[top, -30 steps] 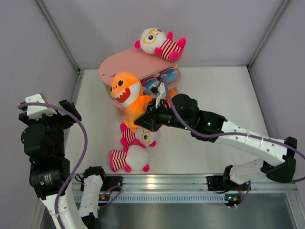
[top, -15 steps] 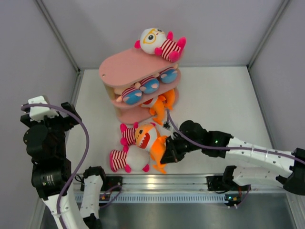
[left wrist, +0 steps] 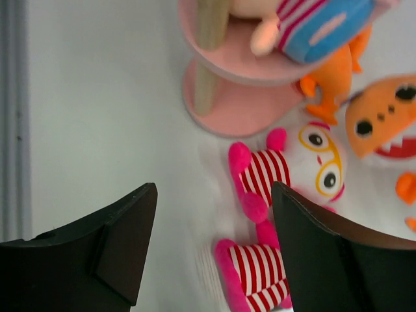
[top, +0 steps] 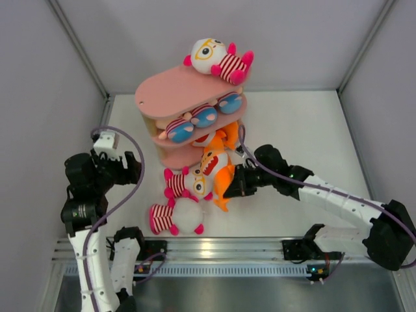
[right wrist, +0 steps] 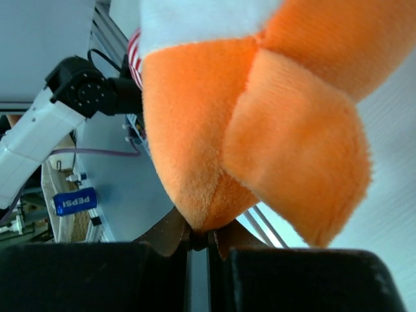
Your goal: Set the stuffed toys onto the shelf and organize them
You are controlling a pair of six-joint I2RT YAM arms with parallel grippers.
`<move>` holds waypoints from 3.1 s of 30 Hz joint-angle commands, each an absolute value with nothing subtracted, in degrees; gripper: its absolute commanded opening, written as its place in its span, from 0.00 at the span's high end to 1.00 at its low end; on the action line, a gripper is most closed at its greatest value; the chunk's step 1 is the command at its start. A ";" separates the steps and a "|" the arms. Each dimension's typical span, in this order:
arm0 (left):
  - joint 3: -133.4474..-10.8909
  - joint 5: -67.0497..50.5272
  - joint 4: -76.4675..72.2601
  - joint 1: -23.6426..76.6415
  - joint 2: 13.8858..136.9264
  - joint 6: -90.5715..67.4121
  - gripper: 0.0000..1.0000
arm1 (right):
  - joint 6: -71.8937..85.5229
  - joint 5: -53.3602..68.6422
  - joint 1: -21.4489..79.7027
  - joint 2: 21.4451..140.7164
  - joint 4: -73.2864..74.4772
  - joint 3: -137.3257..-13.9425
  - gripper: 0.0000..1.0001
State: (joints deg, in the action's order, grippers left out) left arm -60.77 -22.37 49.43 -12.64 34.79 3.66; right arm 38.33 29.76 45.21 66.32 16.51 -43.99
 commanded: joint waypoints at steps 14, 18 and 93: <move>-42.81 -35.17 42.75 -12.13 46.84 39.28 0.08 | 36.82 36.39 41.13 78.48 -1.56 -53.53 1.00; -41.83 -36.47 40.78 -11.60 51.14 38.68 0.07 | 35.43 30.52 42.01 79.28 -0.53 -50.81 1.00; -60.38 -12.66 53.26 -8.18 51.59 21.97 0.02 | 47.47 17.04 48.51 111.00 -11.60 -76.55 1.00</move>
State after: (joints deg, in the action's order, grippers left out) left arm -58.52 -14.22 54.13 -8.97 51.31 21.10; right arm 48.64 17.10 49.60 109.65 -6.37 -71.48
